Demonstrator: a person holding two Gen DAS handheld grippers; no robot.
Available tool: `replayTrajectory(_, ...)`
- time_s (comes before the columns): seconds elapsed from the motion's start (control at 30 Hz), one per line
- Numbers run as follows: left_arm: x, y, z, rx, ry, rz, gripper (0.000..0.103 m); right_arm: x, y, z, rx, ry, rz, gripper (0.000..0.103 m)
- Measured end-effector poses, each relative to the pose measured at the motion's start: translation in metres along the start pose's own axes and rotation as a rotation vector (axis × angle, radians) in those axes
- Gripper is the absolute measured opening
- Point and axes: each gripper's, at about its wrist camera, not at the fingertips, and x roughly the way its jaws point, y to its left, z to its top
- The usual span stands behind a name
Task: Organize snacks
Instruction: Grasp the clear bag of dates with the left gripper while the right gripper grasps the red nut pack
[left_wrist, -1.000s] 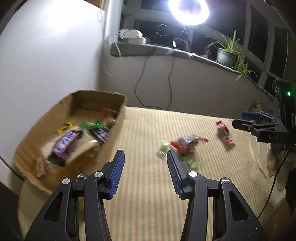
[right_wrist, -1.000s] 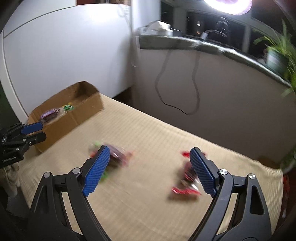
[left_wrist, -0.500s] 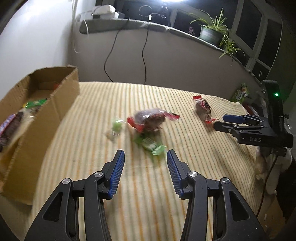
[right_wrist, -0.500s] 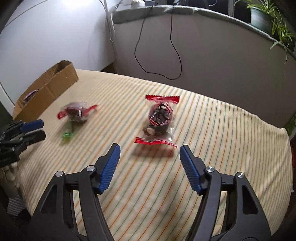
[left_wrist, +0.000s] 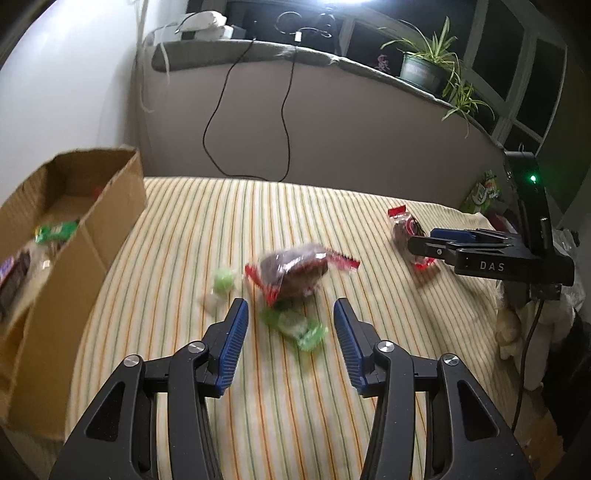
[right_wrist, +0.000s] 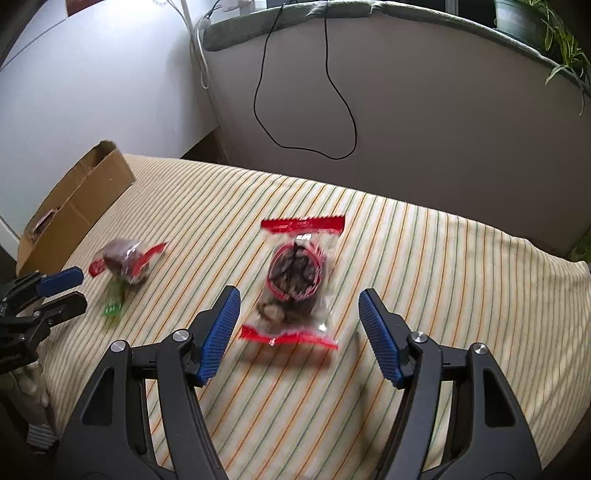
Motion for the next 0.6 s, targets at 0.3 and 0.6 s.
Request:
replayTrajectory(0.3, 0.030, -0.021, 0.018, 0.141, 0.030, 0.037, 0.058, 0.019, -0.002, 0.014, 0.011, 0.024, 0.030, 0.070)
replayTrajectory(0.6, 0.054, -0.022, 0.022, 0.142, 0.065, 0.051, 0.060, 0.031, 0.005, 0.016, -0.001, 0.041, 0.030, 0.067)
